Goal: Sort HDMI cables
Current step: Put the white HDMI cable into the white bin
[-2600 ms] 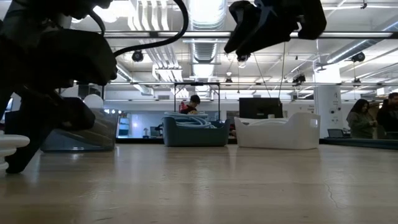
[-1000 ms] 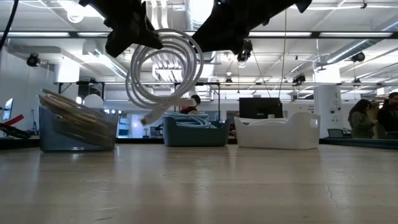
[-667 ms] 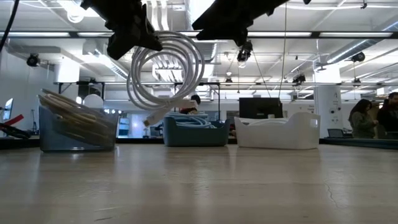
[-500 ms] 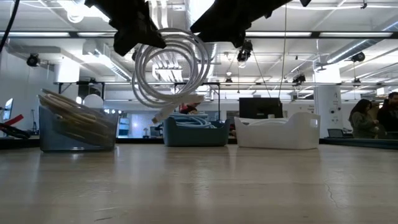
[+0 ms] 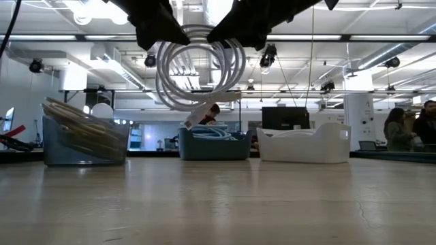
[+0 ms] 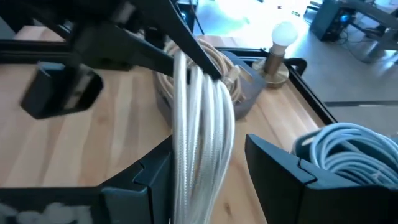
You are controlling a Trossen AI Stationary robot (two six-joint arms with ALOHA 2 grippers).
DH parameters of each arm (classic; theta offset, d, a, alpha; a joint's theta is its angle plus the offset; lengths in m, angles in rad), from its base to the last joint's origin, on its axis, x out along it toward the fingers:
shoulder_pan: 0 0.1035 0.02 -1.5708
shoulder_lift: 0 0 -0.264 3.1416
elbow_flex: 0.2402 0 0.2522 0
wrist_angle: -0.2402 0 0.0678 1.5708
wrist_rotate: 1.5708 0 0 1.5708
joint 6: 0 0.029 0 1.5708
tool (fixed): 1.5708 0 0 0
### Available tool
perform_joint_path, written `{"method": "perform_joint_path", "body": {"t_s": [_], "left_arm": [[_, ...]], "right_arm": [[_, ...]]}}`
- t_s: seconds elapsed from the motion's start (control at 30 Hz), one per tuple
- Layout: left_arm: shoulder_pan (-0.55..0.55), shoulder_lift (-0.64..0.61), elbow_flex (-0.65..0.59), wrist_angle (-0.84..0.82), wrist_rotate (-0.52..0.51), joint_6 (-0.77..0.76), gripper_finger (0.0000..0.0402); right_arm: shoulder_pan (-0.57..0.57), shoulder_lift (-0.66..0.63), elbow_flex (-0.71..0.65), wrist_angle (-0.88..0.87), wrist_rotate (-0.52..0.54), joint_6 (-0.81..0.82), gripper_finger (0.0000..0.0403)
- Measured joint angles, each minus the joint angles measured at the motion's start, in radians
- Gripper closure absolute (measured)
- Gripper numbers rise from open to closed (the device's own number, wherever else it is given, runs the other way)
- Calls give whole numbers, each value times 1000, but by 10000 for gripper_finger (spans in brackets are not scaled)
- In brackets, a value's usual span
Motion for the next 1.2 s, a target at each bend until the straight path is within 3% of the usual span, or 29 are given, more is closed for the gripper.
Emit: {"method": "perform_joint_path", "body": {"t_s": [0.27,0.43,0.57,0.9,1.2], "left_arm": [[-12,0,0,94,9,78,373],[-16,-1,0,140,92,96,372],[-16,-1,0,140,102,95,365],[-14,0,0,135,44,89,360],[-11,0,0,131,35,26,353]], "right_arm": [[-12,3,0,-14,1,22,223],[-15,3,0,-19,1,15,226],[-16,4,-1,-18,2,-15,257],[-18,2,-1,-50,8,-108,382],[-18,0,-1,-60,9,-103,383]]}}
